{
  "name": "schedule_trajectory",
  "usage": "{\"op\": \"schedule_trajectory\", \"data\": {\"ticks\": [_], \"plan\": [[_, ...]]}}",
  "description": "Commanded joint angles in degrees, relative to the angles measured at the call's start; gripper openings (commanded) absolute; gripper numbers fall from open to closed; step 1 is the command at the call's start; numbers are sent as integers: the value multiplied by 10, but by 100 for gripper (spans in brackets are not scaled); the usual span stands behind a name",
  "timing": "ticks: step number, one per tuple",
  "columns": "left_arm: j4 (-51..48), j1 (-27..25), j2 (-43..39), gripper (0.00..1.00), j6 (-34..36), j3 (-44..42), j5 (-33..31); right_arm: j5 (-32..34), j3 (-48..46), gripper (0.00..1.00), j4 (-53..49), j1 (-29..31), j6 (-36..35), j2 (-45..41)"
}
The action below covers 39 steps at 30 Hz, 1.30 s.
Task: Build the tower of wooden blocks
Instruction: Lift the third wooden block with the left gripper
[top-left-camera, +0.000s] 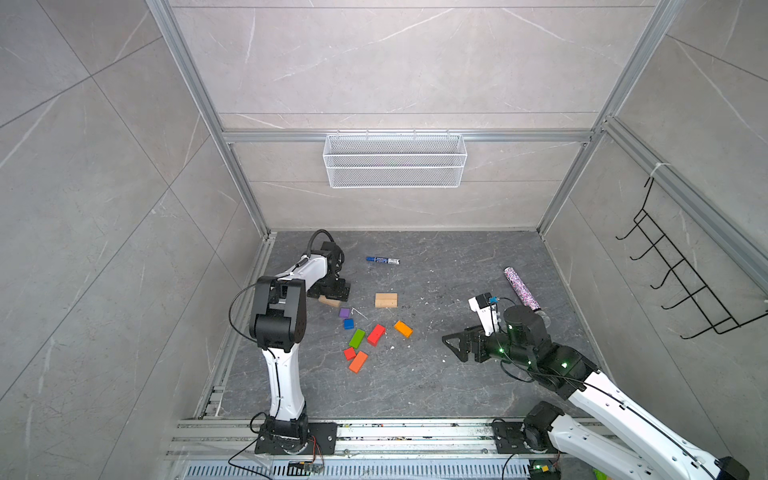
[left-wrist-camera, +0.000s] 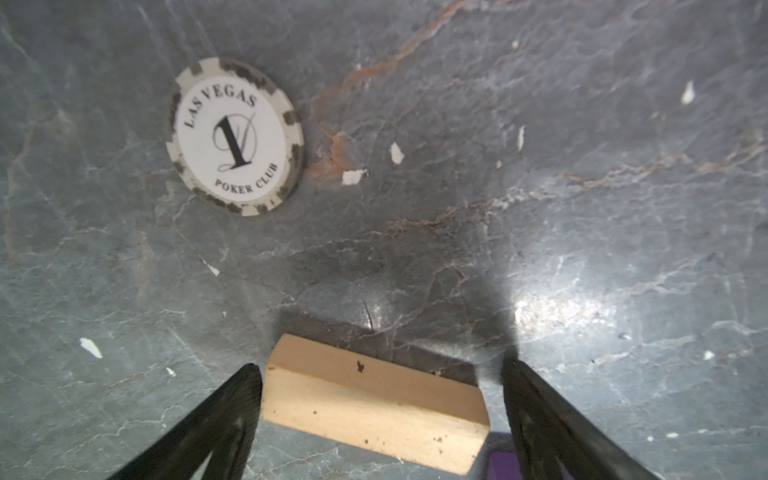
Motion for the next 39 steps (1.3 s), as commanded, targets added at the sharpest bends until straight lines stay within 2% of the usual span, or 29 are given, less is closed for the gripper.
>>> {"op": "schedule_trajectory", "data": {"ticks": [1,7,18,25,39], "plan": [[-18,2,1,91,-17,-3,14,9,-3,99,-10,3,-8,-6],[-43,-5,-5,89,-56,-12,-13,8,-8,99,-8,3,-6,-8],[-40,-5,-27,88,-128,-50,-1,7,-8,99,-10,3,-5,-10],[-30,-8,-31,92,-118,-62,-8,6,-3,99,-6,3,-3,-1],[0,-8,-6,90,-87,-41,-6,5,0,99,-23,3,-9,-5]]}}
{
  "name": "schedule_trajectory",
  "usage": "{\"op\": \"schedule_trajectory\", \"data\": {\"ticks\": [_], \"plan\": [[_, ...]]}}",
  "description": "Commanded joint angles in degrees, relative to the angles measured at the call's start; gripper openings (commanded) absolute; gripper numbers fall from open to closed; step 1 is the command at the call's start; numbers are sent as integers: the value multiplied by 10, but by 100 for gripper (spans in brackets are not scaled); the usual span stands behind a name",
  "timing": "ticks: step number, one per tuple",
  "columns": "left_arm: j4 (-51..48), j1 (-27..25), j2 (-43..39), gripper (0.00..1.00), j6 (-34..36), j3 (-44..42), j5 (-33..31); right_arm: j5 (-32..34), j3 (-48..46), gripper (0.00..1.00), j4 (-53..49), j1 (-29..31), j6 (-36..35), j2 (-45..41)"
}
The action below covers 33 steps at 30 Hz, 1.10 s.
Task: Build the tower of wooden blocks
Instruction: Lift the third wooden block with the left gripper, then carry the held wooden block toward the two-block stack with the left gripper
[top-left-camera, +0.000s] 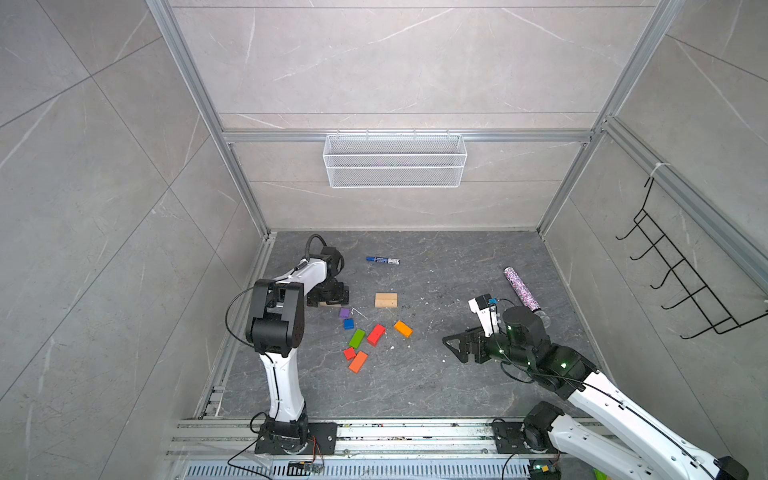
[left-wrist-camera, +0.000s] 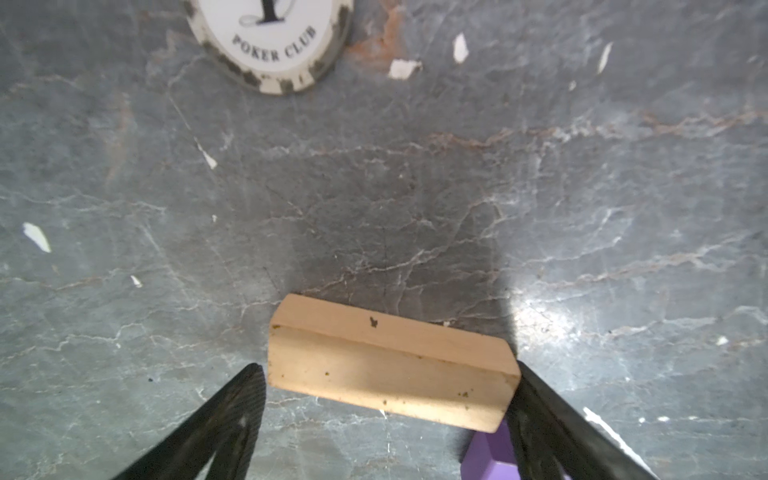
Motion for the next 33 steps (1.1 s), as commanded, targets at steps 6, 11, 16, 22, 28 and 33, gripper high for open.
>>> {"op": "schedule_trajectory", "data": {"ticks": [6,11,16,22,28,33], "plan": [[15,-2,25,88,19,6,3,6,11,99,-25,3,-14,-6],[17,-3,28,88,13,5,-1,7,10,99,-27,3,-14,-7],[19,-2,26,87,10,1,0,9,9,99,-28,3,-14,-8],[13,-11,11,82,-22,-16,-18,12,7,99,-30,3,-14,-12],[-9,-26,6,82,-89,-24,-42,5,6,99,-23,3,-9,-2],[-22,-32,17,82,-114,-10,-26,7,6,99,-26,3,-10,-6]]}}
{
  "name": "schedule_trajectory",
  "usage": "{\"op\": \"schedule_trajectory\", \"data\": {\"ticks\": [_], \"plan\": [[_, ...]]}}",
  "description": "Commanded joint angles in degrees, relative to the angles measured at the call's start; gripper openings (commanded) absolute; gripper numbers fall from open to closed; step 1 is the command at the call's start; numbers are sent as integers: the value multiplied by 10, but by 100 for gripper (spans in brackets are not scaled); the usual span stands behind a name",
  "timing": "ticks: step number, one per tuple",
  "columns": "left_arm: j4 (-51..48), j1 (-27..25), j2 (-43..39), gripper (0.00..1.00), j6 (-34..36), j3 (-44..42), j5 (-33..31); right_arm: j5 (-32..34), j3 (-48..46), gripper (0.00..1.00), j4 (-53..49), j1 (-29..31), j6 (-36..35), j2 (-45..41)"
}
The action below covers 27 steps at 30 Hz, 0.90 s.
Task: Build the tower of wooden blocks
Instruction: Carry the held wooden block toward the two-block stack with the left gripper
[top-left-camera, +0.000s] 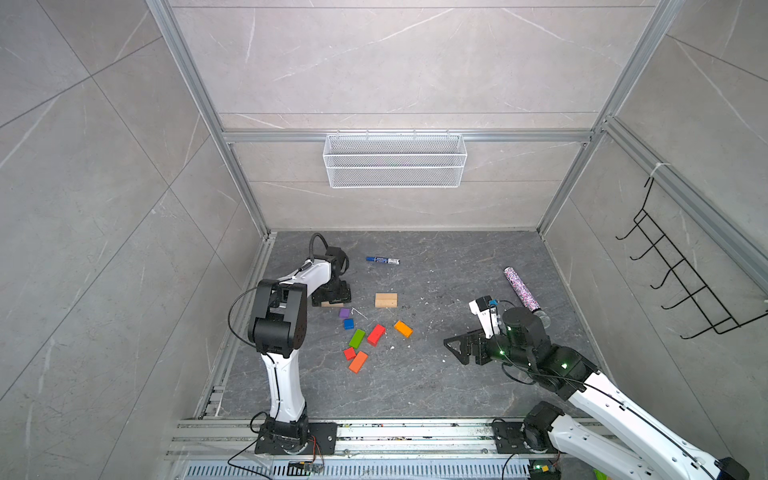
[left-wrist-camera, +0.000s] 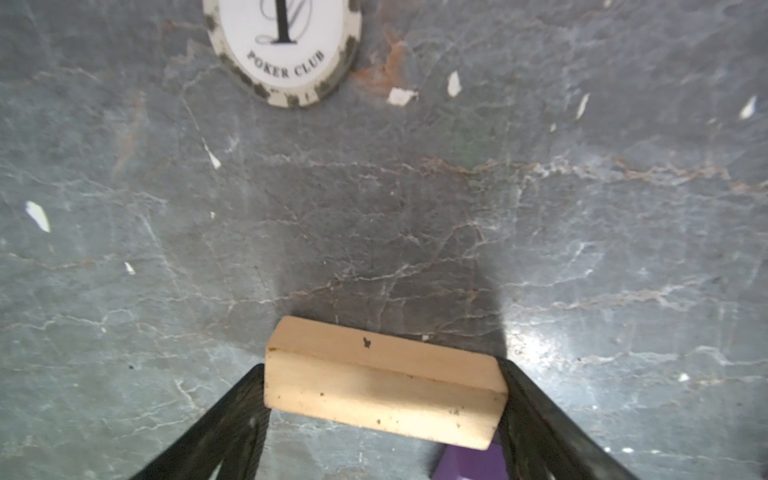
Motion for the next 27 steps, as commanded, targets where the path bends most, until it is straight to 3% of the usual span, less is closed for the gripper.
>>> {"op": "schedule_trajectory", "data": {"ticks": [1,8,15,27], "plan": [[-40,-7,22,82,-31,-1,-3,5,6,99,-10,3,-8,-4],[-37,-9,31,89,-24,5,3,7,0,99,-16,3,-6,-14],[-34,-8,41,89,13,16,8,9,2,99,-20,3,-10,-8],[-33,-10,37,79,-5,-5,9,10,8,99,-22,3,-11,-6]]}}
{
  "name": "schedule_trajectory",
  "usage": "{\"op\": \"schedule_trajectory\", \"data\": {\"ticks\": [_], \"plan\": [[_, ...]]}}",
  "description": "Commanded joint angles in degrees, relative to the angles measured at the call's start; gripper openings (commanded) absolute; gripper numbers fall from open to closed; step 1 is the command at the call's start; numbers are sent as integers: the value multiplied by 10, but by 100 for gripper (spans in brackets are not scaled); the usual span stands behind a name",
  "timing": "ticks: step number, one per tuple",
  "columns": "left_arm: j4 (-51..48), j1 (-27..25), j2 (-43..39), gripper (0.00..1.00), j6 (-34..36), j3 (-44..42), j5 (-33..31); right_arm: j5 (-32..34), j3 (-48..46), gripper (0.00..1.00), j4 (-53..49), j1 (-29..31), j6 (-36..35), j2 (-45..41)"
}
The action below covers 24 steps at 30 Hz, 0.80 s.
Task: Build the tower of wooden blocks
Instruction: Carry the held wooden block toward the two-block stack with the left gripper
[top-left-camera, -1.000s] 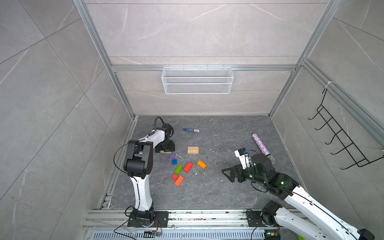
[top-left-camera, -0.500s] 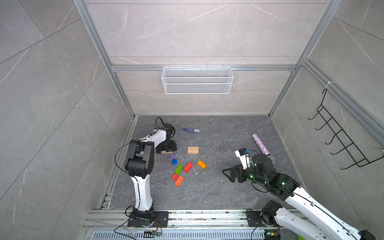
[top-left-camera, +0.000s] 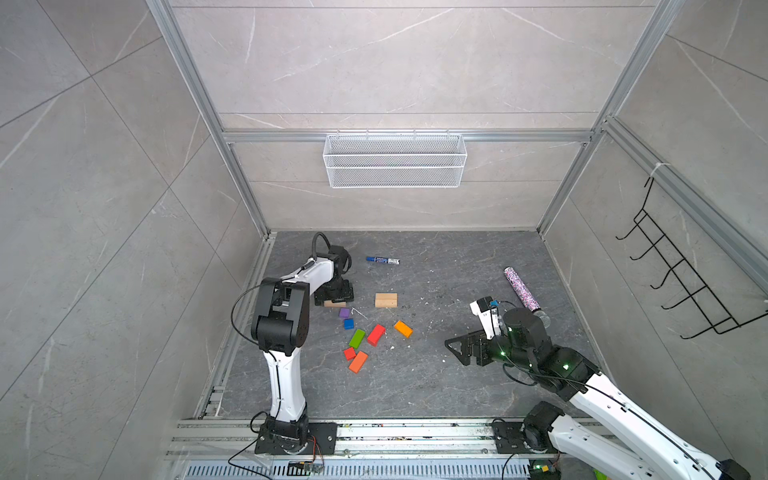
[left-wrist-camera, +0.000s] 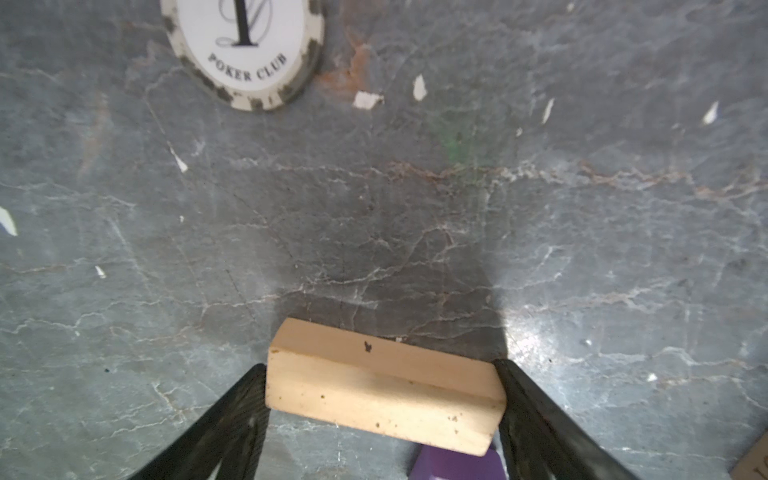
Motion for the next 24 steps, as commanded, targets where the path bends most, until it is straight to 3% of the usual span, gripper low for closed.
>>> {"op": "schedule_trajectory", "data": {"ticks": [1,6,12,24], "plan": [[-20,-5,19,78,-9,-30,2,6,7,99,-12,3,-10,0],[-26,-15,0,66,-22,-40,0,7,0,99,-13,3,-9,-9],[-28,-28,-44,60,-33,-37,13,4,-32,99,12,3,18,-22],[-34,-59,-118,59,-47,-23,24,8,-36,99,37,3,33,-3]]}}
